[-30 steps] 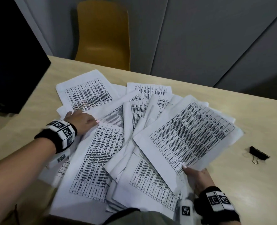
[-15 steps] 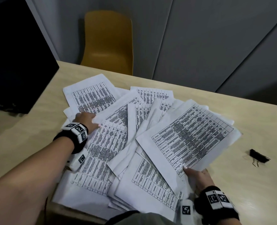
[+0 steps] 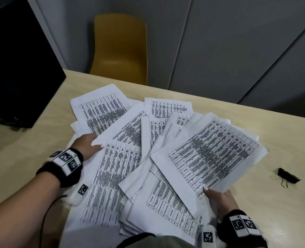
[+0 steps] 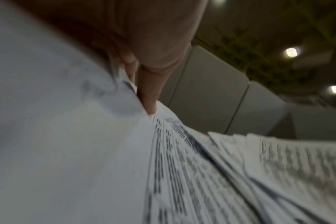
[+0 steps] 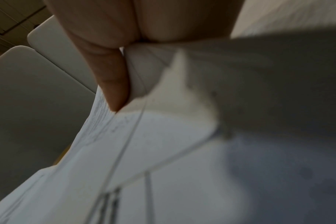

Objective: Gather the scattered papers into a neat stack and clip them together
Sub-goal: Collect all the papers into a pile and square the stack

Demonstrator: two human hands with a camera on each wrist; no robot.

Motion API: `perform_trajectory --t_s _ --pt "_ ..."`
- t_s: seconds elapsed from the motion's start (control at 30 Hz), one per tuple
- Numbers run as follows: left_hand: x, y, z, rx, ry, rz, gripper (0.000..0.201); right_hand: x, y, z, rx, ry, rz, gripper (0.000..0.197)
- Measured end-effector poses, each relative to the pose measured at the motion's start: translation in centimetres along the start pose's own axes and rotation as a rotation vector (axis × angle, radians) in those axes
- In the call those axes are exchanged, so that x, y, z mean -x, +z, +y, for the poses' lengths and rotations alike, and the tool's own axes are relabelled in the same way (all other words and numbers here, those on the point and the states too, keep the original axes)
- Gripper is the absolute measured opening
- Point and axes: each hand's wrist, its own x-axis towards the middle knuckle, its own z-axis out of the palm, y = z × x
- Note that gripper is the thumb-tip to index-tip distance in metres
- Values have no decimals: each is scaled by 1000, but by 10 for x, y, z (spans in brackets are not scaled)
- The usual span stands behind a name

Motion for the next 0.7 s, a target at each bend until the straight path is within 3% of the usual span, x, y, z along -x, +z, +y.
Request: perform_trajectory --t_s 0.1,0.23,0.37,0.5,0.6,0.7 --pt "20 5 -22 -93 -93 -70 32 4 -1 -7 9 -10 35 35" --pt "42 17 -30 -185 -233 -5 49 5 -1 -7 48 72 41 52" --pt "52 19 -22 -35 -283 38 58 4 0 -7 102 39 34 48" --pt "54 18 -28 283 -337 23 67 8 2 -8 85 44 61 48" --pt "63 18 -29 514 -326 -121 44 9 3 -5 37 52 82 51" --pt "71 19 -26 397 -209 -202 31 11 4 -7 22 25 84 50"
